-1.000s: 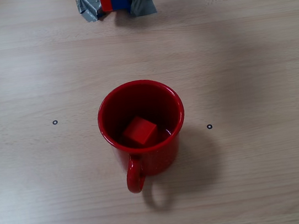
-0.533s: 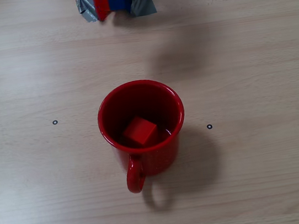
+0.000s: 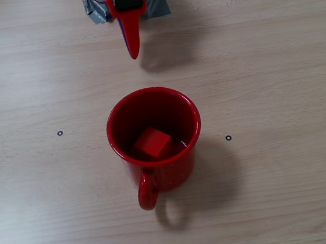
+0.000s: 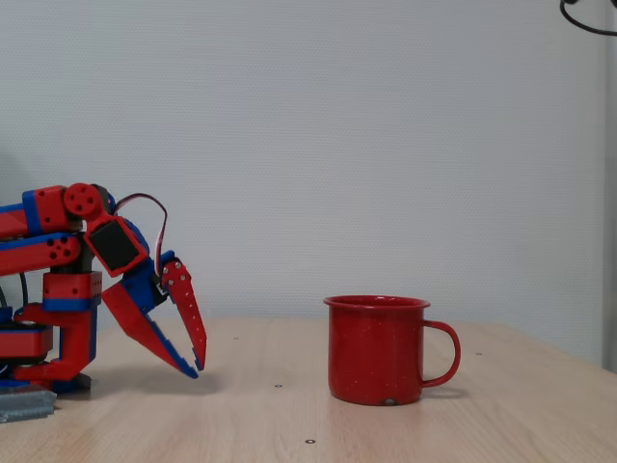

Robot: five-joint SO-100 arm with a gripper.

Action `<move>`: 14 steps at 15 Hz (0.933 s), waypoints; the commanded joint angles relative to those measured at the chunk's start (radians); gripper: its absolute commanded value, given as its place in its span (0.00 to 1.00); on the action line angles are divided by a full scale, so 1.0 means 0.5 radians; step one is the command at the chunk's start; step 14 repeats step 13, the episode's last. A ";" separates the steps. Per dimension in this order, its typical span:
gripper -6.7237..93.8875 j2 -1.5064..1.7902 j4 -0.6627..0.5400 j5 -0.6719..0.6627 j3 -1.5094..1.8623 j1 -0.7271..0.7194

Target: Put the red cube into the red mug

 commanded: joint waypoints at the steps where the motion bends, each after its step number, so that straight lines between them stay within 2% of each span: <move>1: 0.07 0.114 0.009 0.003 0.000 -0.043; 3: 0.07 0.114 0.009 0.025 0.000 -0.031; 4: 0.13 0.114 0.009 0.018 0.000 -0.031; 8: 0.07 0.114 0.006 0.021 0.000 -0.031; 14: 0.07 0.114 0.006 0.021 0.000 -0.031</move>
